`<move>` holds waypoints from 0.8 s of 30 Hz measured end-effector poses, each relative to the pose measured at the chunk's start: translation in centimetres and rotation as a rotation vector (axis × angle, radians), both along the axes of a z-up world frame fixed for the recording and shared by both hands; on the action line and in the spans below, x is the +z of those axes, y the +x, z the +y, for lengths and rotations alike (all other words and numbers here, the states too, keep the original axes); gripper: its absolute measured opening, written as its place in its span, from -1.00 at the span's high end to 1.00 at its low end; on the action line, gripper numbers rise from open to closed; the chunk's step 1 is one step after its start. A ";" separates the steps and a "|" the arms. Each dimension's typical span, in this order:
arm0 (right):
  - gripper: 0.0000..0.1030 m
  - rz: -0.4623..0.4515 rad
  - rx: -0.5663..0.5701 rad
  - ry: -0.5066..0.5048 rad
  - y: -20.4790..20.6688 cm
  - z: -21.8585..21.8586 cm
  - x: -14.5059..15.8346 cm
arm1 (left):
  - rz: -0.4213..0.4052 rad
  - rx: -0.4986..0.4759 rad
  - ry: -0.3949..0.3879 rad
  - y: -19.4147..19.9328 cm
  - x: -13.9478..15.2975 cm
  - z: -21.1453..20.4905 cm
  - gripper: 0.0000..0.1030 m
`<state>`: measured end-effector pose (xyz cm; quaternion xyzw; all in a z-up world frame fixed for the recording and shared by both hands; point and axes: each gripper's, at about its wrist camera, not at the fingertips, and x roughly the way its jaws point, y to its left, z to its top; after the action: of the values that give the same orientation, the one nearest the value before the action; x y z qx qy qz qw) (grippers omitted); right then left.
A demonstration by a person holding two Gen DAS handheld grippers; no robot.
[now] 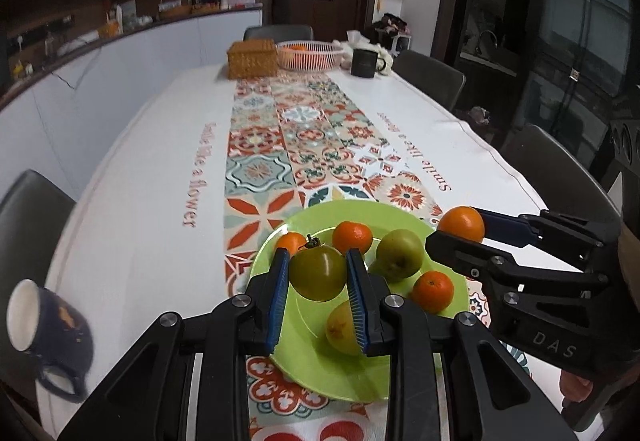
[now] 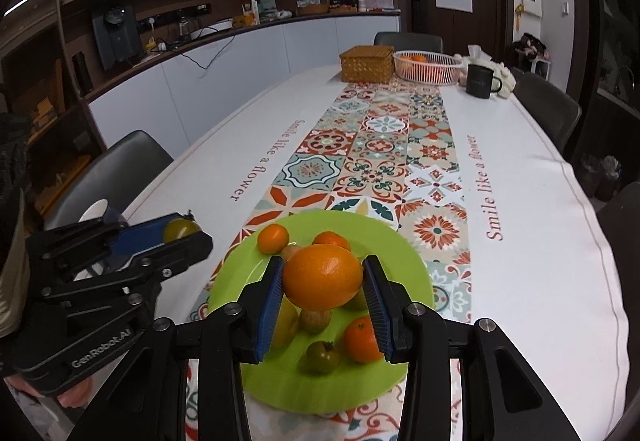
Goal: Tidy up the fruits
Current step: 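Carry the tomato with the left tool while the right tool carries the orange onto the plate, then open both tools to release the tomato and orange on the plate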
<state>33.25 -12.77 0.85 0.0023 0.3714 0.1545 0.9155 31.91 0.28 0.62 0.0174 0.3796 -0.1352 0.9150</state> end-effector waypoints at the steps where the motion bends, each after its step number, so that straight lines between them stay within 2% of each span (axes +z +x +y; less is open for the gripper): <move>1: 0.21 0.009 -0.001 0.000 0.4 0.0 -0.3 | 0.015 0.000 -0.005 0.5 -0.4 0.0 0.44; 6: 0.21 0.044 -0.001 -0.008 1.8 0.3 -1.5 | 0.069 -0.002 -0.023 1.9 -1.8 -0.1 0.44; 10: 0.21 0.062 -0.009 -0.003 2.4 0.2 -2.3 | 0.084 0.014 -0.030 2.4 -2.2 -0.1 0.19; 15: 0.21 0.068 -0.017 -0.005 2.3 0.1 -2.5 | 0.065 0.083 0.044 1.3 -1.7 0.8 0.04; 16: 0.21 0.063 -0.015 -0.009 2.2 0.2 -2.5 | 0.058 0.105 0.075 0.9 -1.6 1.0 -0.06; 20: 0.20 0.052 -0.011 -0.012 2.2 0.4 -2.2 | 0.038 0.148 0.127 -0.4 -1.1 1.8 -0.15; 21: 0.18 0.043 -0.002 -0.005 2.1 0.6 -2.0 | 0.035 0.154 0.127 -0.8 -0.9 1.9 -0.16; 23: -0.19 0.039 -0.003 -0.007 2.1 0.7 -1.9 | 0.031 0.151 0.120 -1.3 -0.7 2.1 -0.18; 24: -0.21 0.014 -0.017 -0.006 1.7 0.7 -1.4 | 0.025 0.151 0.123 -1.6 -0.6 2.1 -0.18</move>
<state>34.95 -12.09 -0.55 0.0038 0.3782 0.1453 0.9143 30.26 2.41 0.07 0.0429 0.3989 -0.0425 0.9150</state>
